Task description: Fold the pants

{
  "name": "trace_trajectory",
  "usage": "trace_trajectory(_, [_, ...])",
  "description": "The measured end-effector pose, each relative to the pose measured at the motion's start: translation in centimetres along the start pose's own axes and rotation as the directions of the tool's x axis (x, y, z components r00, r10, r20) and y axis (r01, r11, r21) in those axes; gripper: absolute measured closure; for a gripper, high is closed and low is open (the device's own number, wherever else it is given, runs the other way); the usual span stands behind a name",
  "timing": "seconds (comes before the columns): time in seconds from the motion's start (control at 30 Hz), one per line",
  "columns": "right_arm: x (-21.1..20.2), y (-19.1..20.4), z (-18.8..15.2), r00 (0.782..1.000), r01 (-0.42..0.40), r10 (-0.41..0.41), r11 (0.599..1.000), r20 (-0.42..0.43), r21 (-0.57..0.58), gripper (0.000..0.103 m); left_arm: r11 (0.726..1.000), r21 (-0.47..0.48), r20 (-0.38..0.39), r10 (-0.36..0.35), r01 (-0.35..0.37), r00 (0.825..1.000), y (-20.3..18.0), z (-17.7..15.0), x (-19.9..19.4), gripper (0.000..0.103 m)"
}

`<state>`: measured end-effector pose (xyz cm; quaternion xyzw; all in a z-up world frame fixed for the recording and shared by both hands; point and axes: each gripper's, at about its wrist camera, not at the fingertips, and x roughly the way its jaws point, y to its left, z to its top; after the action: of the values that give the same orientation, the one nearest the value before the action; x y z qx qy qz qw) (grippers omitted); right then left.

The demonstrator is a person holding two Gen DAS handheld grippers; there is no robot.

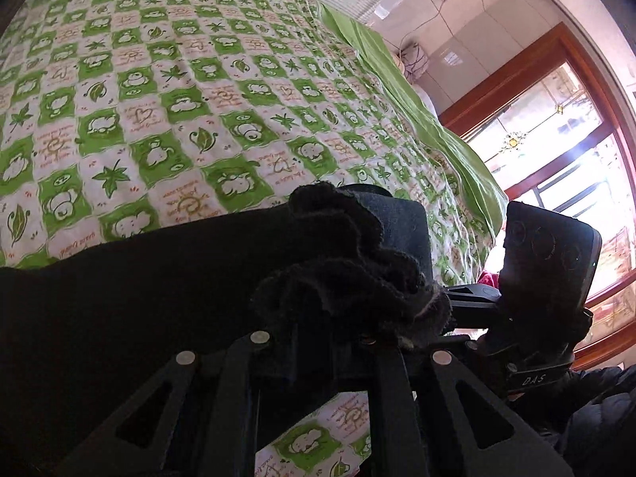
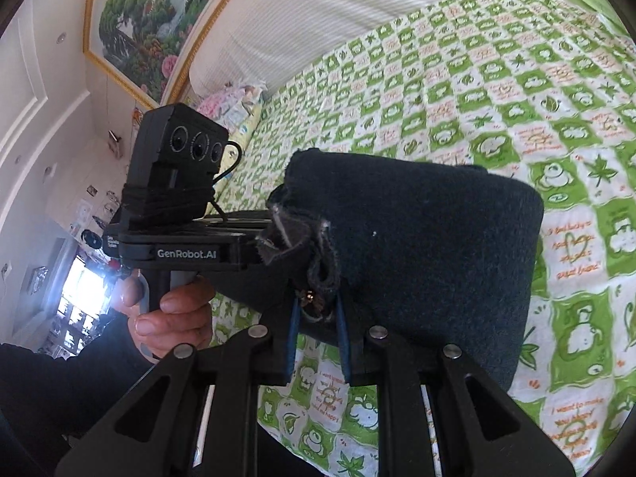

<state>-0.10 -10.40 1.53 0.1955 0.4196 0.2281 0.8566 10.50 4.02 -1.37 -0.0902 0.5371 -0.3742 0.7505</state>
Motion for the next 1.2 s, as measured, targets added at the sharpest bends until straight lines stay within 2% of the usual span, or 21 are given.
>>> trace_trajectory(0.17, [0.8, -0.3, -0.1, 0.999, 0.017, -0.016, 1.0, -0.028, 0.018, 0.079, 0.999, -0.045, 0.031, 0.016, -0.015, 0.999, 1.4, -1.1, -1.1, 0.095])
trace_trajectory(0.33, [1.1, 0.9, -0.1, 0.999, -0.003, 0.003, 1.0, -0.05, -0.005, 0.054, 0.994, -0.108, 0.078, 0.021, -0.013, 0.997, 2.7, -2.6, -3.2, 0.095])
trace_trajectory(0.47, [1.1, 2.1, 0.5, 0.998, -0.016, 0.014, 0.999, -0.054, -0.032, 0.054, 0.988, -0.152, 0.113, 0.057, -0.039, 0.992, 3.0, -3.9, -4.6, 0.095])
trace_trajectory(0.63, [-0.1, 3.3, 2.0, 0.999, -0.046, 0.046, 0.998, -0.011, -0.052, 0.054, 0.977, -0.201, 0.15, 0.097, -0.066, 0.984, 3.3, -5.8, -6.2, 0.095])
trace_trajectory(0.77, [0.2, 2.8, 3.0, 1.0, -0.003, 0.003, 0.999, 0.011, -0.051, 0.054, 0.962, -0.262, 0.191, 0.126, -0.073, 0.974, 4.0, -7.8, -7.6, 0.095])
trace_trajectory(0.9, [2.7, 0.4, 2.7, 0.999, 0.028, -0.028, 1.0, -0.031, 0.007, 0.054, 0.943, -0.319, 0.213, 0.168, -0.094, 0.962, 5.2, -9.7, -9.2, 0.095])
trace_trajectory(1.0, [3.6, 0.8, 2.9, 0.997, 0.062, -0.063, 0.998, -0.04, -0.023, 0.054, 0.925, -0.363, 0.241, 0.209, -0.112, 0.948, 5.8, -11.0, -10.8, 0.094])
trace_trajectory(1.1, [3.7, 2.6, 4.0, 0.998, 0.003, -0.005, 0.999, -0.057, -0.032, 0.054, 0.906, -0.408, 0.276, 0.241, -0.114, 0.93, 6.4, -12.3, -12.7, 0.092])
trace_trajectory(1.2, [4.4, 5.3, 4.9, 0.998, -0.021, 0.013, 0.994, -0.067, -0.106, 0.054, 0.887, -0.448, 0.303, 0.272, -0.116, 0.913, 7.3, -13.6, -14.6, 0.092])
